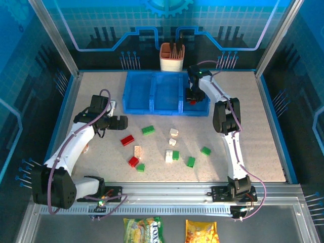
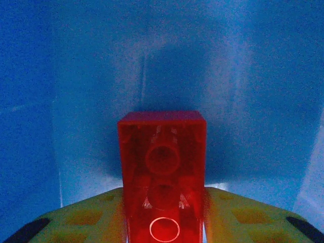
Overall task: Sort the legos into containers by color
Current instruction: Place the lego in the container, then pick up the lego from the middle-left of the table.
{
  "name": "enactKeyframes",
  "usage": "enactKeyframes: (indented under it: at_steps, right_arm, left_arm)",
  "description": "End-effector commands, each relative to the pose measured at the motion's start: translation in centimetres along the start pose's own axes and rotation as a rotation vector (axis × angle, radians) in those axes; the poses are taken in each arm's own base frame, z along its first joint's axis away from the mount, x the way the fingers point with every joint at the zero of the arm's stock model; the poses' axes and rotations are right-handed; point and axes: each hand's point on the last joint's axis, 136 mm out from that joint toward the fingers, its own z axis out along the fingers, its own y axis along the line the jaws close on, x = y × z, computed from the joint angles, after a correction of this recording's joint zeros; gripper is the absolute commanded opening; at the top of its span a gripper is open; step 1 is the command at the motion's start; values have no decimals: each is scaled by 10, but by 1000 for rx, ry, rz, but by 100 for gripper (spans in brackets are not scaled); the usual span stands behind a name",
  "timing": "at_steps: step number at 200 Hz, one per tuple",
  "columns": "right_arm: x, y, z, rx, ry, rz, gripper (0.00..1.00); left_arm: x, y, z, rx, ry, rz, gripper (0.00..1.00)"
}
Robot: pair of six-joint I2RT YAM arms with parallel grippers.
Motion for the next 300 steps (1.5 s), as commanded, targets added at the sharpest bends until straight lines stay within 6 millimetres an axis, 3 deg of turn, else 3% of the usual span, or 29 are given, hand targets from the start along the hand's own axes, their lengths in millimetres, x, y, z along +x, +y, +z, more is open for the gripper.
enactKeyframes:
  at_steps: [1, 78, 87, 94, 152, 198, 239, 300]
  right_arm:
    - [-7, -3, -33, -4, -35, -8, 43]
    - [4, 2, -69, -7, -60, -37, 43]
    - [8, 3, -65, -5, -46, -40, 43]
    - [7, 4, -81, -14, -73, -42, 43]
    - [30, 9, -110, -22, -97, -59, 43]
    - [67, 10, -119, -42, -107, -37, 42]
    - [107, 12, -118, -71, -88, -33, 43]
    - [163, 1, -120, -47, -60, -49, 44]
  left_arm:
    - [4, 2, 0, -8, 19, 9, 99]
    - [8, -9, 2, 56, 42, 8, 99]
    - [9, -11, 3, 65, 53, 6, 99]
    - [10, -11, 4, 71, 60, 4, 99]
    - [13, -21, 4, 93, 83, -4, 98]
    - [22, -46, -2, 115, 151, -12, 95]
    - [36, -69, -7, 189, 192, -120, 91]
    - [76, -92, 18, 125, 359, -123, 75]
